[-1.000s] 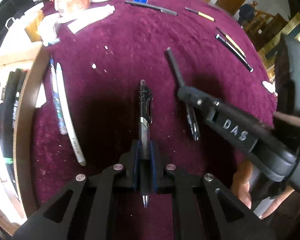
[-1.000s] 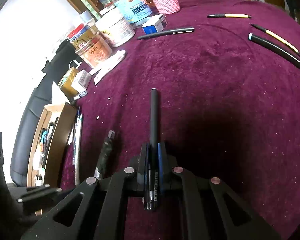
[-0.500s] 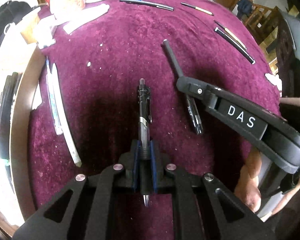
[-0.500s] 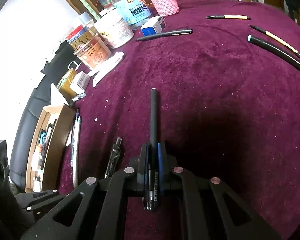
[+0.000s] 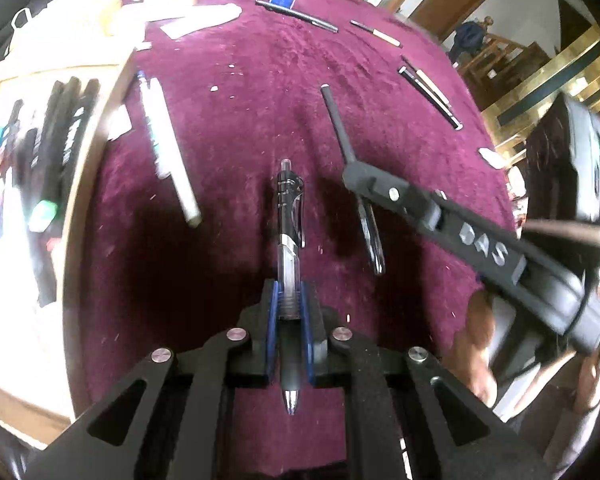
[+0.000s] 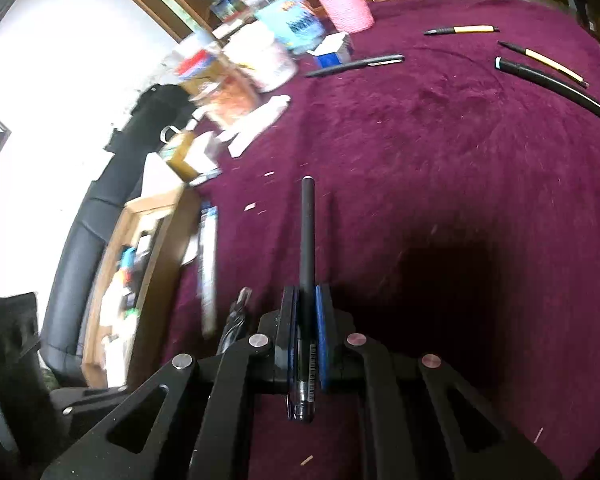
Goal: Organize rigid objects
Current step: 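Carry both pens over the tray and lower them inside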
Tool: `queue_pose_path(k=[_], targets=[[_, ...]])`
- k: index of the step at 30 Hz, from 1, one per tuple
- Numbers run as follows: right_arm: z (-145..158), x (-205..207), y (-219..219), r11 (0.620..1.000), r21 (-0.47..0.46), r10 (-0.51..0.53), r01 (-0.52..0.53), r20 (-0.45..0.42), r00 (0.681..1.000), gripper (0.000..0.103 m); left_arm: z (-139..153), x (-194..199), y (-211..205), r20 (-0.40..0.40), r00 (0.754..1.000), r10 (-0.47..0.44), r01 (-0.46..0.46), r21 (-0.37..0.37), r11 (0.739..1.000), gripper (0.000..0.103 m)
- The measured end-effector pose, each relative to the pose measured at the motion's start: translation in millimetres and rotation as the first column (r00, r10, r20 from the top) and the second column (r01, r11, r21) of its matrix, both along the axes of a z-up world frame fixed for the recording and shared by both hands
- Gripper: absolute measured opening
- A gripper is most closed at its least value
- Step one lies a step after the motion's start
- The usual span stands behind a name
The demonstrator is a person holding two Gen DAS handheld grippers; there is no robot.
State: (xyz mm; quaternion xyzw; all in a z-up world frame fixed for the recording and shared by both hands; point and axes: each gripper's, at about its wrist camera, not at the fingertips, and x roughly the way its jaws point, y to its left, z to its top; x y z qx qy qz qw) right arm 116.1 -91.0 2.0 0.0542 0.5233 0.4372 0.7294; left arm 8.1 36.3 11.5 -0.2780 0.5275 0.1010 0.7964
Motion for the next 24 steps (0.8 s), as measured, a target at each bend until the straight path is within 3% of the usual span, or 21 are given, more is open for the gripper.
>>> queue_pose_path(k=[6,12,18,24], targets=[[5,-43,5,0.997,0.061,0.042,-0.038,-0.062,0.997,0.008,19,-44,11,0.066,0.997,0.051,-0.05,-0.012,0.999,0.008],[25,-88,24,0.983,0.125,0.135,-0.131,-0.028,0.99,0.008,37,-92,37,0.109,0.984,0.139,-0.138,-0.012,0.99,0.008],[28,-116,63,0.965,0.127,0.233,-0.229,-0.016,0.972,0.008,46,-134,80,0.135,0.954,0.269,-0.273,0.017,0.962,0.008],[15,-128,84,0.963,0.101,0.255,-0.249,-0.05,0.966,0.008,35,-145,115,0.127,0.936,0.328,-0.33,-0.004,0.944,0.008]])
